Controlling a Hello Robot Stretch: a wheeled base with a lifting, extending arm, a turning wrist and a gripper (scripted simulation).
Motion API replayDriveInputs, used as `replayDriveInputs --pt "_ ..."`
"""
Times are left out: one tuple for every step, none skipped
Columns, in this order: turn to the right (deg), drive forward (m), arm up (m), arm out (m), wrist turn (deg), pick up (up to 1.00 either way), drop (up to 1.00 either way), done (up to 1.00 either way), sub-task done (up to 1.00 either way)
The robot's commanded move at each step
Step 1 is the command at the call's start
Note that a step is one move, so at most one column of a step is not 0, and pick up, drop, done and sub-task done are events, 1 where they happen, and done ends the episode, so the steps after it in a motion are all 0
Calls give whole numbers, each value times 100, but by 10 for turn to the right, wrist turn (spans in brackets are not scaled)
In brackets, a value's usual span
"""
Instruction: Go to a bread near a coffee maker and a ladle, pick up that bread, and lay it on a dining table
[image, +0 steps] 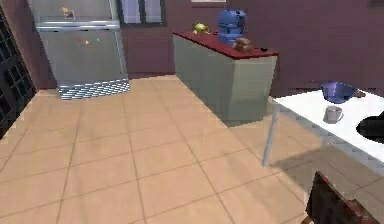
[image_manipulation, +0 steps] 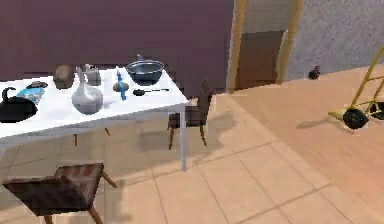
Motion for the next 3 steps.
replayDriveInputs --pt "0 95 0 0 0 0 0 0 0" --pt "210 0 0 0 0 0 0 0 0" --pt "0 70 0 0 0 0 0 0 0"
